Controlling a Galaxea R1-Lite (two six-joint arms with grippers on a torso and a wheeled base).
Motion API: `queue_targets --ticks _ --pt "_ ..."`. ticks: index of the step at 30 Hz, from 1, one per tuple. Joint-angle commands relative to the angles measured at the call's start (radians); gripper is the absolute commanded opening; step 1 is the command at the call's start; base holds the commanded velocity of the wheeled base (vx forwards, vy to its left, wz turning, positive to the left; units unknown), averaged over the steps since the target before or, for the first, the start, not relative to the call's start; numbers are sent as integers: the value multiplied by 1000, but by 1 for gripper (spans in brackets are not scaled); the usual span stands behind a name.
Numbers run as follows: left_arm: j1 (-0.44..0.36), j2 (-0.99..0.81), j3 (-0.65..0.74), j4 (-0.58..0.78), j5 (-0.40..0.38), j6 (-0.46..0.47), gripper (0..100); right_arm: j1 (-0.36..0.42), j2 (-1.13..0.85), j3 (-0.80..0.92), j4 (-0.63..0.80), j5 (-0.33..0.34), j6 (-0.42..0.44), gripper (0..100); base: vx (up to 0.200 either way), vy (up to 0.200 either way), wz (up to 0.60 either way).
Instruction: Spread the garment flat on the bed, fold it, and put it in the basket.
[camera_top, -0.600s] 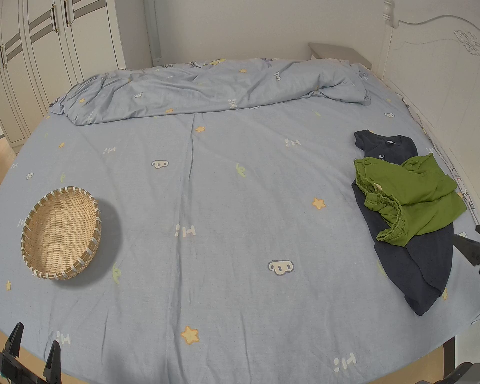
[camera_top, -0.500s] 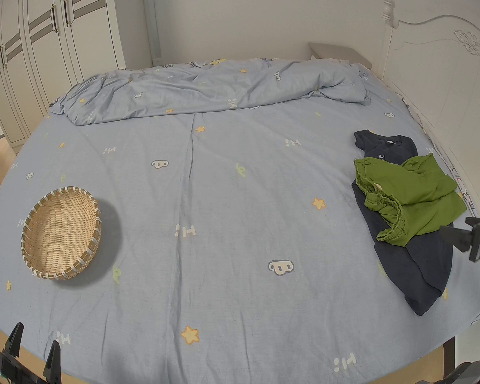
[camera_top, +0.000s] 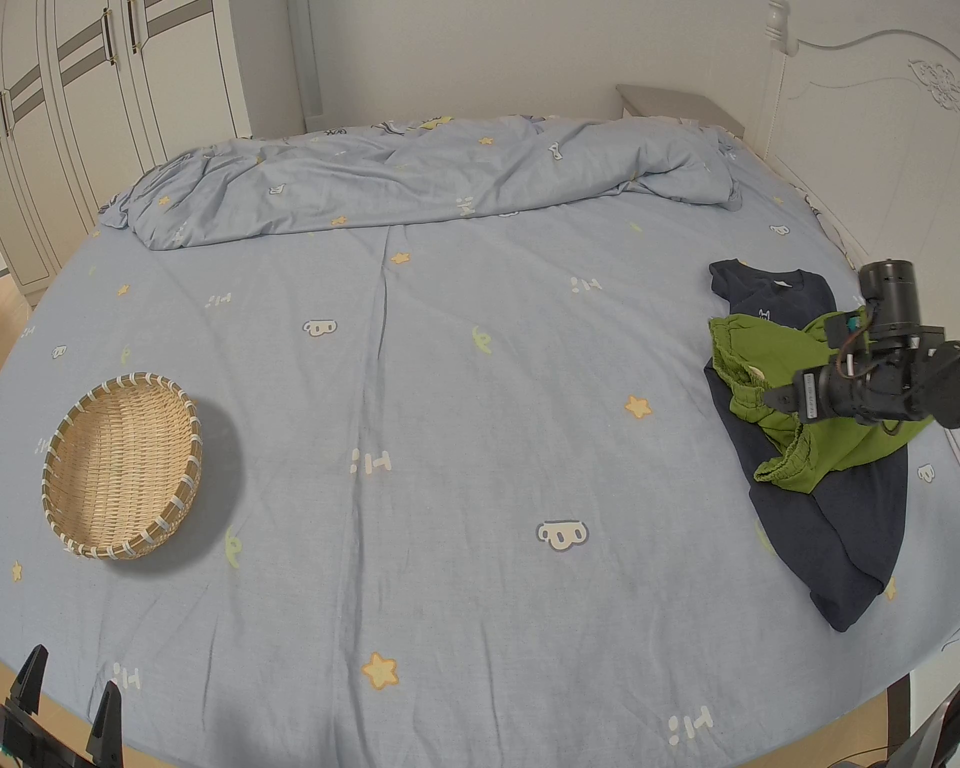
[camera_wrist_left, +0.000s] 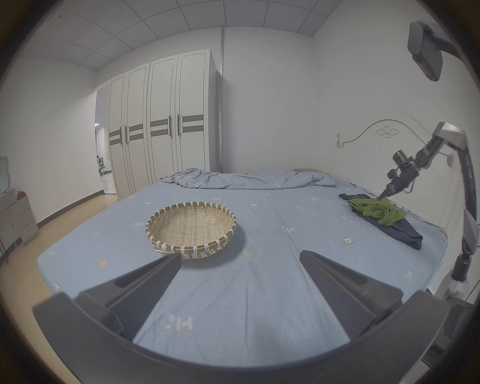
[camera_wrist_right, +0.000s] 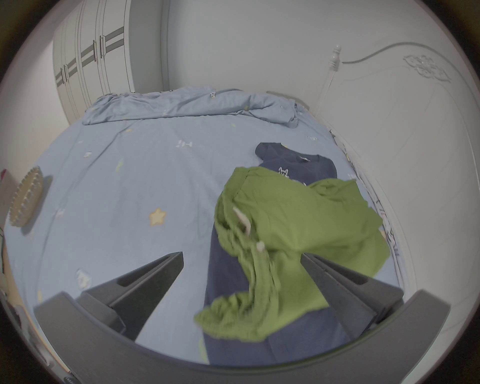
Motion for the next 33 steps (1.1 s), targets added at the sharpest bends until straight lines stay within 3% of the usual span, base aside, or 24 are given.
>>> queue_targets --ticks 1,8,27,28,33 --pt "0 -15 18 0 0 0 100 29 282 -133 -105 -61 -31 100 0 0 0" --pt "0 -15 18 0 0 0 100 37 330 -229 -138 -60 -25 100 0 0 0" --pt "0 -15 18 0 0 0 100 49 402 -275 -141 -101 -34 100 0 0 0" --pt "0 -15 18 0 0 0 100 49 402 -275 -141 -101 -34 0 0 0 0" --pt "0 -15 18 0 0 0 100 49 402 -277 -143 -101 -34 0 0 0 0"
